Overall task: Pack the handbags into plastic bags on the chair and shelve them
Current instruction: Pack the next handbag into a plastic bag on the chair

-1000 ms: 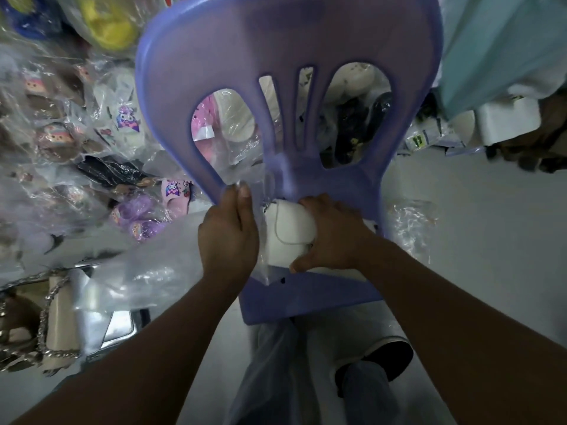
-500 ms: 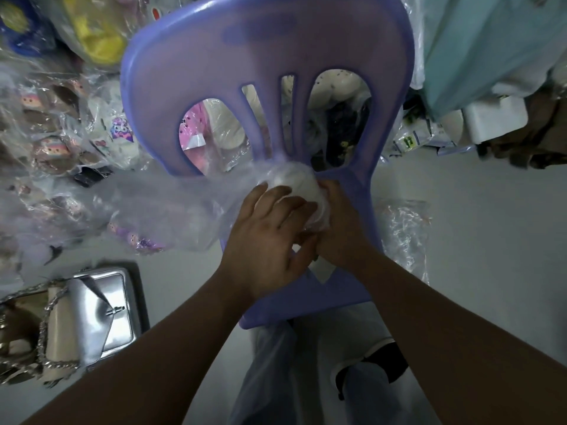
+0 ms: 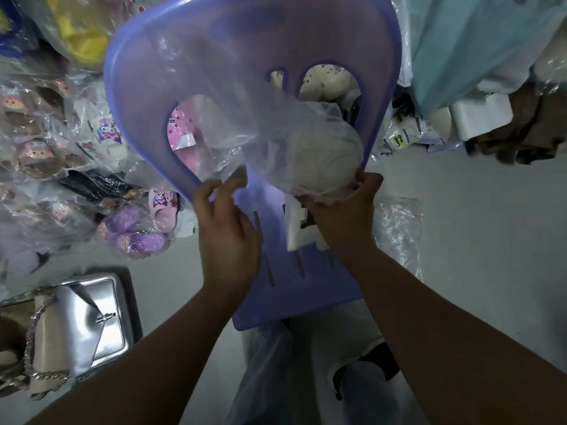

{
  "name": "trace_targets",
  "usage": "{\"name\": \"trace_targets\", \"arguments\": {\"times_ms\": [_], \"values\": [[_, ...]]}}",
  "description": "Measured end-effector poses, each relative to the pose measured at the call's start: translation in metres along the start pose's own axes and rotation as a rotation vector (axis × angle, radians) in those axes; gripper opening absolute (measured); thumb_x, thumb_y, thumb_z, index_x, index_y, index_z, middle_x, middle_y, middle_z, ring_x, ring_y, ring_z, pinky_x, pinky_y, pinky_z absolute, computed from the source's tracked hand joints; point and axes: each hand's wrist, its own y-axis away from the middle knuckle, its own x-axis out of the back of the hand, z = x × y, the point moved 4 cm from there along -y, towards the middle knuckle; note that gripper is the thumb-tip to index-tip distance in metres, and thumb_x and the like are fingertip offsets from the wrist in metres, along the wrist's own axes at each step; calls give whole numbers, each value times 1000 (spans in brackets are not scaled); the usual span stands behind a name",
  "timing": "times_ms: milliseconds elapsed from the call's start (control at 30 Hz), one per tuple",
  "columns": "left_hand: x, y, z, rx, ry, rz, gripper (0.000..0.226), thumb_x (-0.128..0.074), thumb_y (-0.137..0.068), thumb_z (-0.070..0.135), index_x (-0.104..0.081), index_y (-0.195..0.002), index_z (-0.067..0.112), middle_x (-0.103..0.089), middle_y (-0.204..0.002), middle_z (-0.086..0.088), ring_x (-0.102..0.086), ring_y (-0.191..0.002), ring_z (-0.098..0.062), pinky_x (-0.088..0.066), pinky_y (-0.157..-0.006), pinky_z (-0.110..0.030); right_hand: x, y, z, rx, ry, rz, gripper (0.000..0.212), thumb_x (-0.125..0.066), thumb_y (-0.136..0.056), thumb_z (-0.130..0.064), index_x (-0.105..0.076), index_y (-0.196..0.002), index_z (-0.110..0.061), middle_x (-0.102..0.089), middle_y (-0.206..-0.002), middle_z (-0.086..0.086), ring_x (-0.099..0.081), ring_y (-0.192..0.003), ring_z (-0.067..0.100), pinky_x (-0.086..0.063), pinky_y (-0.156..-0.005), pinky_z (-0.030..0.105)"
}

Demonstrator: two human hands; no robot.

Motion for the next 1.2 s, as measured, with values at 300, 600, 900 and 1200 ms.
{"name": "trace_targets", "arguments": {"times_ms": [300,600,900,1200], "values": [[-34,-26,7,1013,972,-325,74,-30,-94,75,-68,-118,17,-74,-109,-11,-71,-97,-32,-60,-79,-49,-11,29,-2,198,75,-105,96,-99,-49,-37,-39,-121,-15,-58,-122,3,-60,-105,18,-52,-83,29],[-31,-18,-40,1108,991,-189,67,-67,-73,23,-56,-134,-3,-58,-136,-24,-63,-117,-40,-51,-99,-57,-3,21,53,-77,29,-311,30,-53,-85,-5,-51,-76,-34,-56,-65,-14,-48,-63,-4,-41,-62,25],[-26,-6,-57,1134,719,7,40,-55,-99,40,-59,-126,10,-70,-115,-9,-71,-99,-26,-60,-85,-45,-17,12,51,-448,-201,-190,30,-59,-90,-25,-67,-61,-26,-61,-63,-5,-55,-73,17,-49,-71,40],[-33,-8,-56,889,514,-297,125,-22,-48,108,-53,-140,31,-57,-138,3,-58,-124,-21,-42,-111,-45,-22,4,60,-423,18,-233,32,-56,-92,0,-69,-66,-14,-58,-54,-10,-47,-55,3,-41,-53,22]]}}
